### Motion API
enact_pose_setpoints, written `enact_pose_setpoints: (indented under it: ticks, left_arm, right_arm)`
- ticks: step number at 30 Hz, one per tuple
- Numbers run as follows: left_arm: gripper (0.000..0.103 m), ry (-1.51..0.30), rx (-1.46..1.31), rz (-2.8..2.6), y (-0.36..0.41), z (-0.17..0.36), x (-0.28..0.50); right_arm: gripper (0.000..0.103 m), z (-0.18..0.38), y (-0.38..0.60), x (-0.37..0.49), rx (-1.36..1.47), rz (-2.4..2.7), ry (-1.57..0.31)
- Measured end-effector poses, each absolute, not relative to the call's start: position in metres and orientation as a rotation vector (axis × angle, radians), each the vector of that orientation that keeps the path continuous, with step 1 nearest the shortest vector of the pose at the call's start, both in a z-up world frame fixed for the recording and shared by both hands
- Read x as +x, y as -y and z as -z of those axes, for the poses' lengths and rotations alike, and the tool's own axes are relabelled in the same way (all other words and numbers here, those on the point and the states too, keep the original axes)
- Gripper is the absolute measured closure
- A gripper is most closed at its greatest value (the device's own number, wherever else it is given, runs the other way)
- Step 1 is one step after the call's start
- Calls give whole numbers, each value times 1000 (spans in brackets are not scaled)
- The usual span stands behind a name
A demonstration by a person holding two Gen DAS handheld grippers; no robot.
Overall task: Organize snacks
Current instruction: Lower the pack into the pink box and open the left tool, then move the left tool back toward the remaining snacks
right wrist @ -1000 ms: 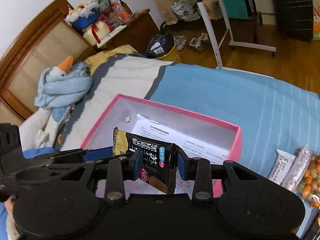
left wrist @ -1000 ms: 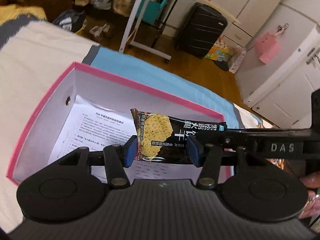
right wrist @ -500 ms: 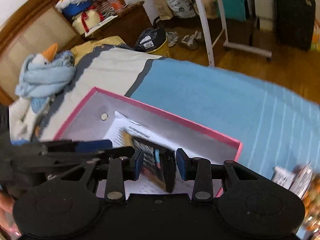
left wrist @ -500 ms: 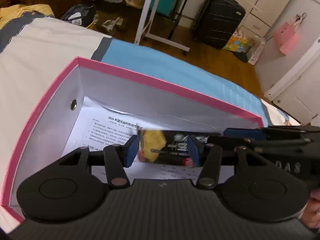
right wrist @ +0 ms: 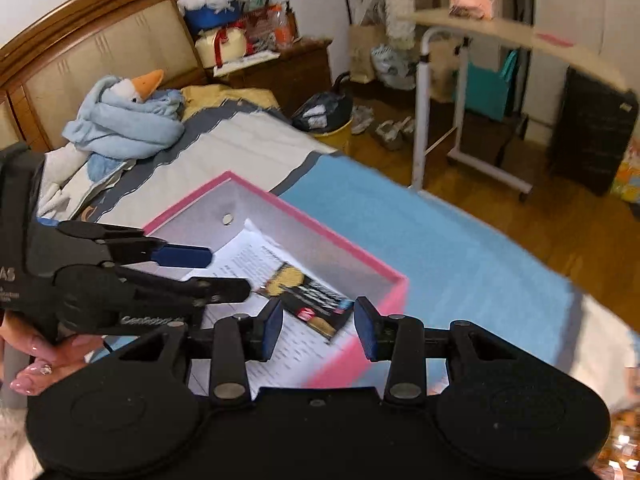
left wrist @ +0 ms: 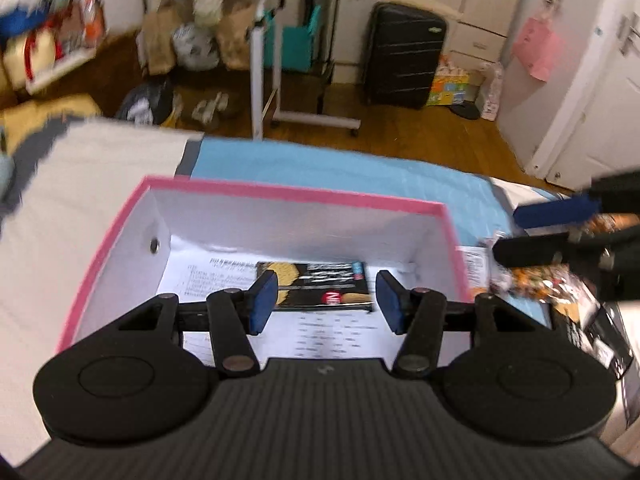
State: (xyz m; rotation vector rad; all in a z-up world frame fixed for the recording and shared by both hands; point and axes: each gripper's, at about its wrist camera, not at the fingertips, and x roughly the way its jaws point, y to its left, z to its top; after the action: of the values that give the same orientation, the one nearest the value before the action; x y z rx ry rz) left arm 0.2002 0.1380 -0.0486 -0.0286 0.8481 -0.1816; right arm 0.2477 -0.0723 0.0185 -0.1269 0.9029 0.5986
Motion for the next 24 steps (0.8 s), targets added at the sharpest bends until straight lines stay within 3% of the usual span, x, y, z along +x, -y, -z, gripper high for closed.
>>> enact_pose_setpoints:
  ticks: [11, 24]
  left_arm:
    - [43, -857, 117, 272, -37, -5, 137]
    - [40, -997, 76, 348, 50, 43, 124]
  right_arm:
    - [45, -55, 158, 197, -151, -482, -862]
    - [43, 29, 245, 158, 29, -215, -1239]
